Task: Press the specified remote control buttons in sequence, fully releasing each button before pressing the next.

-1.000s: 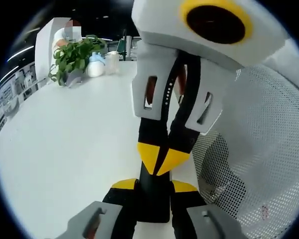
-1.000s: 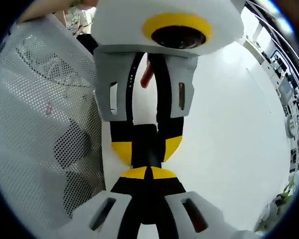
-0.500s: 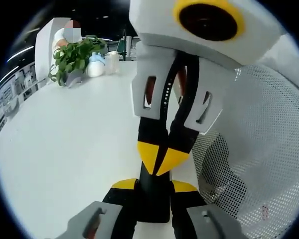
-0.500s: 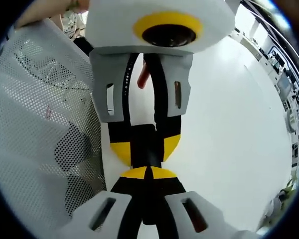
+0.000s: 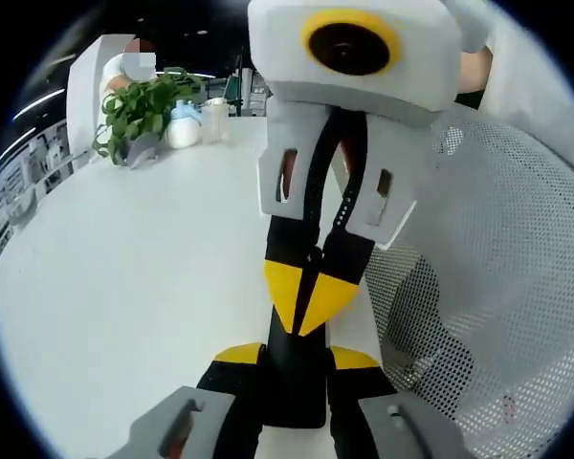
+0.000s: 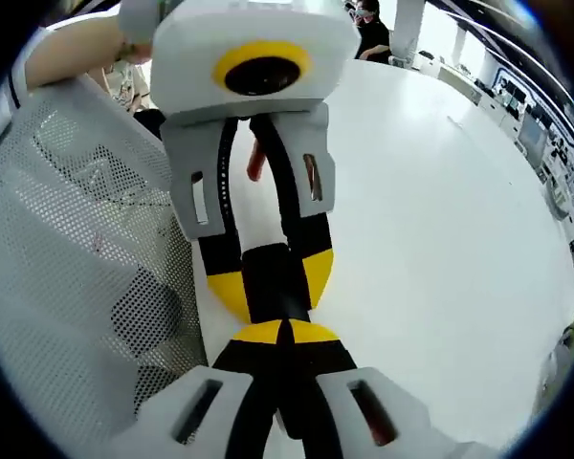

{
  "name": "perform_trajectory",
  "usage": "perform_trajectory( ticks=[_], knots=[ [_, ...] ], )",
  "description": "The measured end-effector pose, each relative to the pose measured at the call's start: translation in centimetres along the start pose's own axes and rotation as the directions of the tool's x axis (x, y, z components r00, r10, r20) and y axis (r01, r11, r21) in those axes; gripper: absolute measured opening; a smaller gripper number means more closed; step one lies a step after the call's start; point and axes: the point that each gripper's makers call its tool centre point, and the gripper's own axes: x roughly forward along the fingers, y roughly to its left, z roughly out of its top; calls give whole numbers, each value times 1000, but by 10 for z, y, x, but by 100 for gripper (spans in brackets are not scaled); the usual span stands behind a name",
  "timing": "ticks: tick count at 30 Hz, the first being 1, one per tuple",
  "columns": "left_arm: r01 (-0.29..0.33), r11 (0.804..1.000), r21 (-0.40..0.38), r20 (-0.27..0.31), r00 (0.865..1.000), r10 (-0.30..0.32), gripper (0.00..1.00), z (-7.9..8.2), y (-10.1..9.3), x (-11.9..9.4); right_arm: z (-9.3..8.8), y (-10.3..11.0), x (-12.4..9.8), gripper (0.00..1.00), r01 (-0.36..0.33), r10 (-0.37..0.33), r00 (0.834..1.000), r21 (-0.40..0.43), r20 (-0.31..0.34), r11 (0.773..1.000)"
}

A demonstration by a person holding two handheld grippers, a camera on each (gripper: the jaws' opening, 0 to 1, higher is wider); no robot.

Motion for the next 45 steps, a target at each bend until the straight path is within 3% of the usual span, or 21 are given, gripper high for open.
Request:
perform_trajectory(
  ticks=[12,16,18,27,33,45],
  knots=[
    [0,1000,16,-2,1000,0,25,0,-1,0,2,2,0,0,11,-11,999,-16,39,1000],
    [1,1000,13,0,1000,-1,25,0,0,0,1,9,-1,8,-13,14,998,-9,55,1000],
    [1,1000,13,-1,1000,-1,25,0,0,0,0,8,-2,9,10,-8,998,-37,59,999],
    [1,1000,12,0,1000,-1,25,1,0,1,-9,1,-6,15,49,-46,998,-77,47,996],
    [0,1000,10,1,1000,0,25,1,0,0,-19,-2,-11,19,36,-34,999,-48,42,998],
    [0,1000,5,6,1000,0,25,0,0,1,-23,-3,-13,20,19,-17,999,-49,51,999]
  ],
)
